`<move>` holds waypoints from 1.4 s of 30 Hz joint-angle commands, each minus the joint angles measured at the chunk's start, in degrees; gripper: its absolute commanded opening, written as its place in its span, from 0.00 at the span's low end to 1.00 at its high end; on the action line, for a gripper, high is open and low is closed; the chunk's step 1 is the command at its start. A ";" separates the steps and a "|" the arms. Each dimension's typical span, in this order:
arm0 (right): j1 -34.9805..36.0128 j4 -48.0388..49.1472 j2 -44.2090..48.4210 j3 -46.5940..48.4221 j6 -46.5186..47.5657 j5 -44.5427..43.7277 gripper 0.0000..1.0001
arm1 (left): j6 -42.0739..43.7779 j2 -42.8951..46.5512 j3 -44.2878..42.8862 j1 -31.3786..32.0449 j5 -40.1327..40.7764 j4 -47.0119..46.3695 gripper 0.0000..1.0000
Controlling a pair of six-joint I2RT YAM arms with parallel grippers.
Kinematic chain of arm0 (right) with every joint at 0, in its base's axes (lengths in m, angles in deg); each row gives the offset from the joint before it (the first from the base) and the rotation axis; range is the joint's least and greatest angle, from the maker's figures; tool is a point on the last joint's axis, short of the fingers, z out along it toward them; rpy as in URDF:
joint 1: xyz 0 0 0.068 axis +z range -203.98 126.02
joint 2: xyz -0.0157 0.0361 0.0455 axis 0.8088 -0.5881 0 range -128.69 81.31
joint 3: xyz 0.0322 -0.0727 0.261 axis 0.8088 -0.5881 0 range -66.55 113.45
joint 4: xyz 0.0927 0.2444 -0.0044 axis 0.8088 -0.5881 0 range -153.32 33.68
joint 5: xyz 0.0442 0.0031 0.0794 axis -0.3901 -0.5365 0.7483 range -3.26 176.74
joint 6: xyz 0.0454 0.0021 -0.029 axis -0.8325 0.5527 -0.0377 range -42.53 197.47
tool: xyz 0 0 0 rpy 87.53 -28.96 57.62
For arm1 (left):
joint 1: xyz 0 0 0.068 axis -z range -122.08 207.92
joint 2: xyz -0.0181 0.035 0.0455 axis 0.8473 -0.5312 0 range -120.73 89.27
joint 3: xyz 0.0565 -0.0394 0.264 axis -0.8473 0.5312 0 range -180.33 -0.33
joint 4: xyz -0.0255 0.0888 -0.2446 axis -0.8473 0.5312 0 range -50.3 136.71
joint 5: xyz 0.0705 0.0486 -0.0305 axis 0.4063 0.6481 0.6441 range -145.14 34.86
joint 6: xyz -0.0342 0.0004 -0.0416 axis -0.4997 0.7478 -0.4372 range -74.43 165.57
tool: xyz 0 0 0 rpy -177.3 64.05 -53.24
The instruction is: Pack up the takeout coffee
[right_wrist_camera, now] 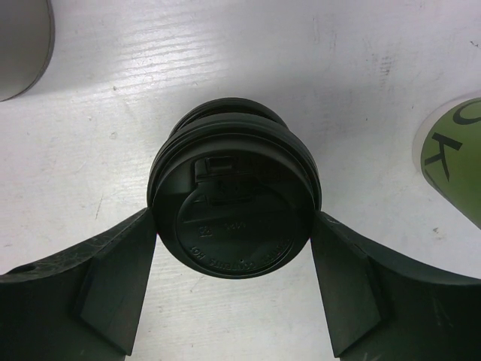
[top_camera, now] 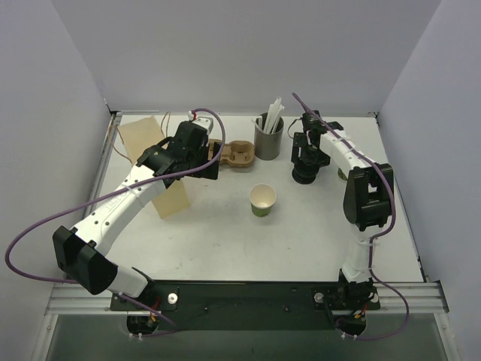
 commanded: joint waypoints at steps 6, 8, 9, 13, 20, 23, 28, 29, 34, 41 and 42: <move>0.08 -3.92 4.30 0.97 -1.66 0.40 0.65 | 0.18 1.11 -1.79 -0.34 -0.97 -1.34 0.90; 0.34 -4.10 5.79 0.61 -2.19 0.40 0.65 | 0.09 1.46 -1.62 -0.43 -0.97 -1.43 0.90; 0.34 -4.62 6.14 0.61 -2.62 0.58 0.65 | 0.09 1.55 -1.44 -0.42 -0.97 -1.52 0.90; 2.00 -6.73 10.70 0.52 -4.03 0.40 0.65 | 0.00 1.64 -1.09 -0.42 -1.23 -1.69 0.90; 5.69 -12.10 15.81 1.32 -5.52 2.68 0.65 | -0.08 1.90 -1.09 -0.34 -1.59 -1.96 0.90; 9.64 -14.29 17.92 1.84 -5.70 3.48 0.65 | -0.43 2.25 -0.74 -0.42 -1.59 -1.96 0.90; 15.01 -16.84 20.55 1.15 -7.37 3.39 0.65 | -1.22 3.13 0.05 -0.42 -1.50 -1.61 0.90; 15.80 -16.85 21.00 0.27 -7.63 3.39 0.65 | -1.49 3.39 0.40 -0.42 -1.15 -1.43 0.90; 21.69 -17.37 22.93 -1.06 -9.48 1.99 0.65 | -2.45 4.54 1.54 -0.42 -0.53 -0.82 0.90; 26.00 -17.46 20.56 -1.15 -10.27 1.11 0.65 | -3.42 5.86 2.51 -0.42 -0.18 -0.02 0.90; 26.44 -17.46 20.13 -1.23 -10.36 1.02 0.65 | -3.51 6.03 2.60 -0.42 -0.18 0.06 0.90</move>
